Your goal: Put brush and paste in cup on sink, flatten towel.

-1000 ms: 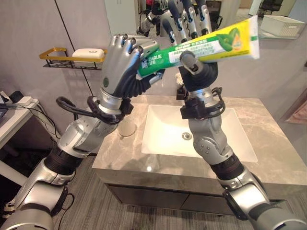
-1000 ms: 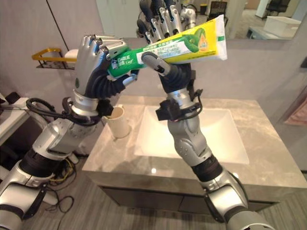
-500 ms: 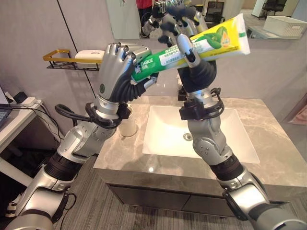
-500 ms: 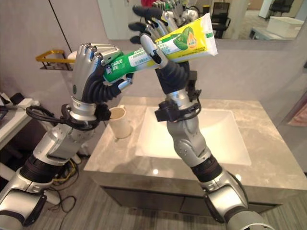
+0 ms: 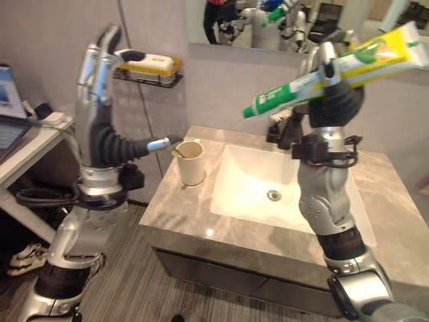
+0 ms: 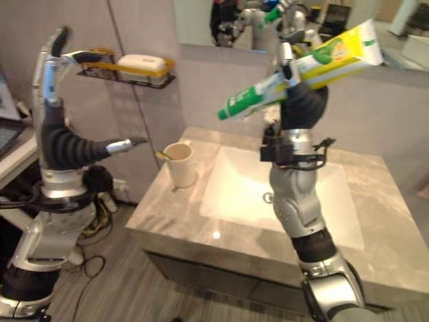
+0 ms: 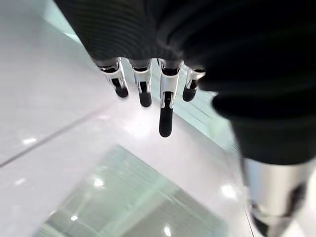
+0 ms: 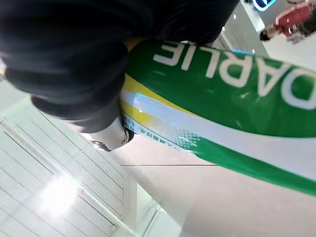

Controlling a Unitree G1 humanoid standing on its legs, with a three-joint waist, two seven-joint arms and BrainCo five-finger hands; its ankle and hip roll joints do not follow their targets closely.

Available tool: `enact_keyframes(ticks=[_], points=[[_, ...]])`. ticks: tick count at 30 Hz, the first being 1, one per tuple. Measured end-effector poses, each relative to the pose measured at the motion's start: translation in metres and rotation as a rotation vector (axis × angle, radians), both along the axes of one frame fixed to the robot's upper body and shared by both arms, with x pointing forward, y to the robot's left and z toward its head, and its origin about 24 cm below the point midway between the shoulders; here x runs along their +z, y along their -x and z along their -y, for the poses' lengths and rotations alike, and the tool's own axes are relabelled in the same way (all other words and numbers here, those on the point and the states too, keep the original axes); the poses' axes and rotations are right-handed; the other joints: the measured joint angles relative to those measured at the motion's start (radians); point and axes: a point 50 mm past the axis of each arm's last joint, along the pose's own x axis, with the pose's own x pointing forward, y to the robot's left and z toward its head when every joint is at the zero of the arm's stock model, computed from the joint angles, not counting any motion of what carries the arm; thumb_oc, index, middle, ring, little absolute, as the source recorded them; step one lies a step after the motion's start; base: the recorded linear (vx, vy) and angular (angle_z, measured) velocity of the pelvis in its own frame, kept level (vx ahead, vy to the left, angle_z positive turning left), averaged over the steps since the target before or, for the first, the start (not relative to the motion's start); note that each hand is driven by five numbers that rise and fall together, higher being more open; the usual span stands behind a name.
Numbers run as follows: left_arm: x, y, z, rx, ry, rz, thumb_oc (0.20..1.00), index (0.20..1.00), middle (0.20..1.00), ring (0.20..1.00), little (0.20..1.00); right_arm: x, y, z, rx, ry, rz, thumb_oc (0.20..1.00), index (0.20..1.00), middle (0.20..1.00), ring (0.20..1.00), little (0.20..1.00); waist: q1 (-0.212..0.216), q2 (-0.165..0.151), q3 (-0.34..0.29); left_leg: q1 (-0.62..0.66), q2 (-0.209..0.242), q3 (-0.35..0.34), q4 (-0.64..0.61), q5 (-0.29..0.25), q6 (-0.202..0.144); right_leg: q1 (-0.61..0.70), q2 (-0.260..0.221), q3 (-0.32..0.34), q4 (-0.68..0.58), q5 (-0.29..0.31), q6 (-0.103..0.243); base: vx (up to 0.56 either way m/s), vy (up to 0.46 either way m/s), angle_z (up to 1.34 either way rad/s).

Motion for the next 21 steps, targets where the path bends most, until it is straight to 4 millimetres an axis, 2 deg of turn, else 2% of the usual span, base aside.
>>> enact_keyframes(ticks=[1, 3, 4, 6, 8, 9, 12, 13, 14, 15, 16, 18, 19, 21], points=[[-0.012, 0.007, -0.004, -0.092, 0.062, -0.090, 1.000, 1.000, 1.000, 1.000, 1.000, 0.004, 0.001, 0.010, -0.056, 0.022, 0.010, 0.200, 0.200, 0.200, 0.200, 0.200, 0.011, -0.009, 0.011, -0.010, -0.004, -0.020, 0.000, 0.007, 0.001, 0.000, 0.000, -0.015, 0.000, 0.000, -0.001, -0.02, 0.012, 0.34], [-0.032, 0.010, -0.017, -0.179, 0.151, -0.269, 1.000, 1.000, 1.000, 1.000, 1.000, 0.012, 0.001, 0.014, -0.083, 0.041, 0.030, 0.200, 0.200, 0.200, 0.200, 0.200, 0.045, -0.015, 0.029, -0.024, -0.007, -0.039, 0.000, 0.010, 0.001, -0.001, 0.000, -0.035, 0.000, -0.003, 0.000, -0.04, 0.008, 0.34], [-0.035, 0.011, -0.020, -0.203, 0.175, -0.308, 1.000, 1.000, 1.000, 1.000, 1.000, 0.014, 0.001, 0.014, -0.087, 0.047, 0.040, 0.200, 0.200, 0.200, 0.200, 0.200, 0.051, -0.016, 0.035, -0.030, -0.009, -0.048, 0.000, 0.014, 0.002, -0.001, 0.001, -0.043, 0.000, -0.004, 0.000, -0.08, 0.032, 0.33], [-0.040, 0.011, -0.024, -0.271, 0.229, -0.371, 1.000, 1.000, 1.000, 1.000, 1.000, 0.019, 0.001, 0.011, -0.085, 0.058, 0.056, 0.200, 0.200, 0.200, 0.200, 0.200, 0.100, -0.018, 0.052, -0.053, -0.014, -0.062, 0.000, 0.014, 0.000, -0.009, 0.000, -0.055, 0.000, -0.005, 0.002, -0.07, 0.040, 0.20], [-0.051, 0.023, -0.034, -0.346, 0.296, -0.462, 1.000, 1.000, 1.000, 1.000, 1.000, 0.026, 0.004, 0.005, -0.089, 0.125, 0.095, 0.200, 0.200, 0.200, 0.200, 0.200, 0.096, -0.015, 0.066, -0.062, -0.019, -0.073, 0.001, 0.012, 0.000, -0.019, -0.006, -0.069, -0.001, -0.006, 0.004, -0.05, 0.028, 0.16], [-0.070, 0.028, -0.043, -0.384, 0.345, -0.618, 1.000, 1.000, 1.000, 1.000, 1.000, 0.028, 0.006, 0.005, -0.102, 0.188, 0.116, 0.200, 0.200, 0.200, 0.200, 0.200, 0.114, -0.013, 0.076, -0.076, -0.022, -0.078, 0.001, 0.013, 0.001, -0.032, -0.008, -0.071, 0.000, -0.006, 0.005, -0.05, 0.013, 0.17], [-0.101, 0.036, -0.058, -0.437, 0.460, -0.829, 1.000, 1.000, 1.000, 1.000, 1.000, 0.028, 0.004, 0.007, -0.127, 0.260, 0.111, 0.200, 0.200, 0.200, 0.200, 0.200, 0.151, -0.012, 0.108, -0.108, -0.034, -0.100, 0.001, 0.019, 0.003, -0.044, -0.012, -0.100, 0.000, -0.007, 0.010, -0.03, 0.013, 0.32], [-0.123, 0.038, -0.063, -0.452, 0.540, -0.939, 1.000, 1.000, 1.000, 1.000, 1.000, 0.027, 0.005, 0.006, -0.121, 0.277, 0.110, 0.200, 0.200, 0.200, 0.200, 0.200, 0.166, -0.008, 0.123, -0.116, -0.041, -0.122, 0.001, 0.029, 0.010, -0.043, -0.015, -0.119, 0.000, -0.007, 0.010, -0.03, 0.010, 0.46], [-0.135, 0.039, -0.066, -0.449, 0.576, -0.998, 1.000, 1.000, 1.000, 1.000, 1.000, 0.026, 0.004, 0.005, -0.119, 0.284, 0.104, 0.200, 0.200, 0.200, 0.200, 0.200, 0.171, -0.007, 0.126, -0.123, -0.046, -0.130, 0.001, 0.030, 0.012, -0.044, -0.017, -0.124, 0.000, -0.007, 0.010, -0.01, 0.024, 0.55], [-0.156, 0.045, -0.073, -0.423, 0.538, -1.165, 1.000, 1.000, 1.000, 1.000, 1.000, 0.026, 0.005, 0.007, -0.118, 0.296, 0.110, 0.200, 0.200, 0.200, 0.200, 0.200, 0.194, -0.007, 0.133, -0.143, -0.058, -0.151, 0.001, 0.037, 0.016, -0.047, -0.021, -0.147, 0.000, -0.014, 0.018, -0.01, 0.031, 0.53], [-0.170, 0.050, -0.079, -0.397, 0.504, -1.272, 1.000, 1.000, 1.000, 1.000, 1.000, 0.026, 0.006, 0.008, -0.120, 0.296, 0.111, 0.200, 0.200, 0.200, 0.200, 0.200, 0.193, -0.003, 0.136, -0.149, -0.063, -0.164, 0.001, 0.037, 0.017, -0.046, -0.022, -0.162, 0.000, -0.015, 0.019, 0.00, 0.047, 0.57], [-0.215, 0.072, -0.100, -0.271, 0.545, -1.523, 1.000, 1.000, 1.000, 1.000, 1.000, 0.025, 0.004, 0.009, -0.119, 0.305, 0.102, 0.200, 0.200, 0.200, 0.200, 0.200, 0.198, 0.007, 0.149, -0.156, -0.075, -0.181, 0.001, 0.037, 0.017, -0.044, -0.031, -0.177, 0.000, -0.015, 0.020, -0.01, 0.054, 0.34], [-0.245, 0.084, -0.112, -0.169, 0.565, -1.675, 1.000, 1.000, 1.000, 1.000, 1.000, 0.024, 0.002, 0.009, -0.119, 0.317, 0.090, 0.200, 0.200, 0.200, 0.200, 0.200, 0.206, 0.005, 0.155, -0.162, -0.079, -0.185, 0.002, 0.037, 0.017, -0.048, -0.033, -0.177, 0.000, -0.015, 0.020, -0.01, 0.056, 0.16], [-0.259, 0.095, -0.111, -0.143, 0.551, -1.763, 1.000, 1.000, 1.000, 1.000, 1.000, 0.026, 0.003, 0.009, -0.118, 0.323, 0.098, 0.200, 0.200, 0.200, 0.200, 0.200, 0.205, -0.008, 0.171, -0.167, -0.079, -0.183, 0.002, 0.037, 0.016, -0.054, -0.034, -0.174, 0.000, -0.016, 0.020, 0.00, 0.065, 0.02]])
